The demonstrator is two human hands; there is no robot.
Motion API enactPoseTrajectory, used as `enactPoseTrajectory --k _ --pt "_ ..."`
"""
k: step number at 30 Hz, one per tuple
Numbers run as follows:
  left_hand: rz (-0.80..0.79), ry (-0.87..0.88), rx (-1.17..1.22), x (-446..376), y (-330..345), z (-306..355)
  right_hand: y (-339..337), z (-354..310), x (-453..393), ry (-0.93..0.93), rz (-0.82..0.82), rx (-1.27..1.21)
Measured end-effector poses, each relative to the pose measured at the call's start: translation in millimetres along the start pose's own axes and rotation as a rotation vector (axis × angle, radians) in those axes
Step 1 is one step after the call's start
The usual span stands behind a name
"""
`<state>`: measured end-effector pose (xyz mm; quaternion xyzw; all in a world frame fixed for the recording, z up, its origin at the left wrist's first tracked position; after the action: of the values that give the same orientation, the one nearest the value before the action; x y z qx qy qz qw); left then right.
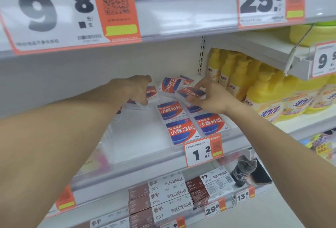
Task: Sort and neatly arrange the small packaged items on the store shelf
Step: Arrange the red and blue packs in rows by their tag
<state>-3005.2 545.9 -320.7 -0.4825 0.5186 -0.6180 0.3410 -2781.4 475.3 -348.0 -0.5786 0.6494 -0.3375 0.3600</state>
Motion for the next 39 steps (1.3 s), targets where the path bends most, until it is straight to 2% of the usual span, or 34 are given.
enactPoseTrajectory --k 3,7,11,13,15,17,19,22,25,27,29,34,39 --pt "0.027 -0.009 -0.03 -3.4 0.0 -4.5 6.2 -4.4 -4.0 0.052 -0.039 0.018" --pt "-0.033 -0.009 -0.005 -8.4 7.5 -10.5 -0.6 -11.8 -1.3 -0.017 0.047 -0.012" --pt "0.033 -0.018 -0.009 -9.8 7.7 -10.1 -15.2 -5.9 9.3 -0.038 -0.034 -0.137" --pt "0.069 -0.001 -0.016 -6.9 -0.4 -4.9 -21.0 -0.1 14.1 -0.007 -0.009 -0.161" --pt "0.117 0.034 0.027 0.0 -11.0 3.3 -23.0 1.5 18.9 0.06 0.051 -0.077" --pt "0.138 0.085 0.087 11.4 -19.1 17.9 -18.7 3.0 22.8 0.125 0.022 0.119" --pt "0.093 0.158 0.156 22.6 -16.9 34.5 -15.6 5.1 24.4 0.144 0.03 0.192" --pt "-0.058 0.244 0.258 29.8 3.6 51.1 -20.4 5.1 23.4 0.135 0.092 0.067" --pt "-0.144 0.246 0.34 32.5 16.7 53.8 -16.1 2.3 23.3 0.089 -0.139 -0.008" --pt "-0.159 0.238 0.379 30.2 18.9 50.6 -13.5 5.7 22.5 0.092 -0.187 -0.02" --pt "-0.141 0.229 0.344 27.4 19.5 46.9 -14.2 9.8 21.5 0.122 -0.162 -0.042" --pt "-0.132 0.186 0.309 23.5 21.5 43.7 -16.8 13.2 19.2 0.256 -0.101 0.081" --pt "-0.161 0.19 0.389 21.4 24.9 50.5 -12.1 15.5 15.3 0.274 -0.057 -0.04"
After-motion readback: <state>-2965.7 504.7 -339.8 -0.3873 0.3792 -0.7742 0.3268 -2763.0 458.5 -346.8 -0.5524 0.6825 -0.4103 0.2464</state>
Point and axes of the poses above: each hand's wrist, its own x-axis away from the middle knuckle, its own y-axis out of the palm, z = x × y, the point moved 3 cm from there along -x, towards the middle knuckle, and after that the axes turned 3 degrees about -x, right-handed, at the moved point
